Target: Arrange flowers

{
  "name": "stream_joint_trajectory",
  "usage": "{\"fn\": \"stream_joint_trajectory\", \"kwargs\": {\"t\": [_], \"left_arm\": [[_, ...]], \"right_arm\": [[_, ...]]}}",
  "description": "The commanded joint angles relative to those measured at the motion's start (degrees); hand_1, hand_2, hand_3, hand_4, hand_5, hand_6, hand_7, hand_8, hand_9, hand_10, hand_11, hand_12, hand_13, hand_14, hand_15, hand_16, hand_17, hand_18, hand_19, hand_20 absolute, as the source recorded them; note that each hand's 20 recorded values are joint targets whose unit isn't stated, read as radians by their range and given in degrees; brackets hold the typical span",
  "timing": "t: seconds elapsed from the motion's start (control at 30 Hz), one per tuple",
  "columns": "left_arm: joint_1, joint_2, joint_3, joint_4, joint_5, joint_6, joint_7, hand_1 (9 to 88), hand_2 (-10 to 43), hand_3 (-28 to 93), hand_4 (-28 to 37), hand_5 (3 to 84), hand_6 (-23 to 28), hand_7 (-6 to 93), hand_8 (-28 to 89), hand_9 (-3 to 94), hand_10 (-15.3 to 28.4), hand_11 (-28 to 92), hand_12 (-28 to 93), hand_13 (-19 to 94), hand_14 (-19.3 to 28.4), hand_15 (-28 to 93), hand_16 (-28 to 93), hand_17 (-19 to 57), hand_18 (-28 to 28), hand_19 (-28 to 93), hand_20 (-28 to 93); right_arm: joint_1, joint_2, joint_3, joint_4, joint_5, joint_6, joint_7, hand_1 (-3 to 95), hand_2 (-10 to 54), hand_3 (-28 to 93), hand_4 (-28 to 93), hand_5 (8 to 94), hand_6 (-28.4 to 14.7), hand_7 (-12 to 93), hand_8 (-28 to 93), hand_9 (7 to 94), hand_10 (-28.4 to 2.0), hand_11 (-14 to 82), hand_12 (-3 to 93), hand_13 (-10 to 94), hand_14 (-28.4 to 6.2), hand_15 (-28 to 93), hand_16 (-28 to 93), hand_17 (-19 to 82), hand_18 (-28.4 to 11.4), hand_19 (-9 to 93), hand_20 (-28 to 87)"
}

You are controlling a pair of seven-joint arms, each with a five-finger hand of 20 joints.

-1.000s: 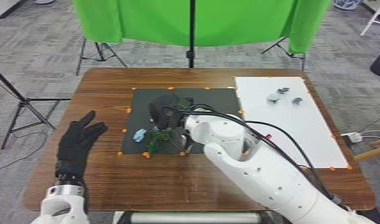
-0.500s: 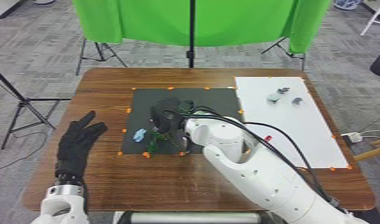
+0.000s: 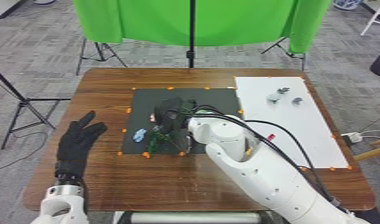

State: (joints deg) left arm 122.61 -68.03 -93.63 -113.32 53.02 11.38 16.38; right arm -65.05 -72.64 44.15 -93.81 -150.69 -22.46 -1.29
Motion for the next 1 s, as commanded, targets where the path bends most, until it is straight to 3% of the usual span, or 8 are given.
{"fn": "stream_joint_trajectory", "kwargs": {"t": [0.03, 0.27, 0.33, 0.4, 0.63, 0.77, 1.0], "left_arm": [[0.86, -0.45, -0.16, 0.13, 0.33, -0.72, -0.19, 17.0, 2.6, 65, -28.3, 42.9, 3.6, 9.1, -4, 46.8, 13.8, 21, 17, 38, 16.3, 20, 7, 5.4, 14.2, 10, 26], [0.81, -0.50, -0.09, 0.12, 0.38, -0.62, -0.31, 17.0, 2.6, 65, -28.3, 42.9, 3.5, 9.2, -4, 46.9, 13.8, 21, 17, 38, 16.3, 20, 7, 5.4, 14.2, 10, 26], [0.80, -0.50, -0.12, 0.13, 0.41, -0.67, -0.33, 17.0, 2.5, 65, -28.3, 43.0, 3.6, 9.2, -4, 46.9, 13.8, 21, 17, 38, 16.3, 20, 7, 5.4, 14.2, 10, 26], [0.88, -0.50, -0.11, 0.07, 0.27, -0.48, -0.32, 17.0, 2.5, 65, -28.3, 43.0, 3.6, 9.2, -4, 46.9, 13.8, 21, 17, 38, 16.4, 20, 7, 5.4, 14.2, 10, 26], [0.74, -0.37, -0.07, 0.16, 0.34, -0.64, -0.45, 16.9, 2.5, 65, -28.3, 42.9, 3.6, 9.1, -4, 46.8, 13.8, 21, 17, 38, 16.3, 20, 7, 5.3, 14.2, 10, 26], [0.75, -0.30, -0.08, 0.08, 0.36, -0.57, -0.63, 17.0, 2.5, 65, -28.3, 42.9, 3.6, 9.1, -4, 46.8, 13.7, 21, 17, 38, 16.4, 20, 7, 5.4, 14.2, 10, 26], [0.67, -0.23, -0.15, 0.12, 0.39, -0.74, -0.83, 17.0, 2.5, 65, -28.3, 43.0, 3.6, 9.1, -4, 46.8, 13.7, 21, 17, 38, 16.4, 21, 7, 5.3, 14.2, 10, 26]], "right_arm": [[0.46, 0.34, 0.16, -0.30, -0.92, -0.23, 0.00, 43.8, -9.5, 63, -17, 61.4, 4.5, 16, -10, 78.7, -11.1, 24.9, 24.2, 87, -2.0, 59, 34, 60, -10.9, 93, 55], [0.57, 0.95, -0.85, 0.26, 0.31, 5.75, 1.23, 43.9, -9.5, 62, -17, 62.6, 3.6, 18, -9, 78.5, -11.1, 24.9, 24.0, 87, -2.1, 59, 33, 59, -11.1, 93, 55], [0.55, 1.28, -1.40, 0.55, 0.97, 8.74, 1.56, 48.7, -9.5, 56, -17, 66.0, 2.7, 21, 6, 78.5, -11.0, 25.0, 23.8, 87, -2.1, 59, 33, 59, -11.0, 93, 55], [0.51, 1.29, -1.51, 0.85, 0.99, 10.37, 1.28, 53.6, -9.5, 49, -15, 68.7, 1.5, 24, 13, 78.8, -10.6, 24.3, 25.8, 87, -2.0, 59, 33, 59, -11.0, 93, 55], [0.33, 1.32, -1.45, 1.25, 0.22, 11.28, 0.94, 57.6, -9.5, 51, -18, 71.6, 2.4, 37, 15, 81.7, -9.2, 16.5, 35.1, 87, -1.7, 59, 33, 59, -10.8, 93, 55], [-0.12, 1.40, -1.26, 1.21, 0.06, 10.69, 0.84, 57.3, -9.5, 51, -18, 74.2, 2.4, 36, 12, 81.9, -9.3, 16.0, 35.4, 87, -1.6, 58, 33, 59, -10.7, 93, 55], [-0.17, 1.29, -0.46, 1.19, 0.19, 10.75, 0.74, 53.2, -9.5, 52, -17, 75.1, 2.7, 25, 10, 79.4, -10.3, 21.0, 26.1, 87, -1.9, 58, 34, 59, -11.0, 93, 55]]}}
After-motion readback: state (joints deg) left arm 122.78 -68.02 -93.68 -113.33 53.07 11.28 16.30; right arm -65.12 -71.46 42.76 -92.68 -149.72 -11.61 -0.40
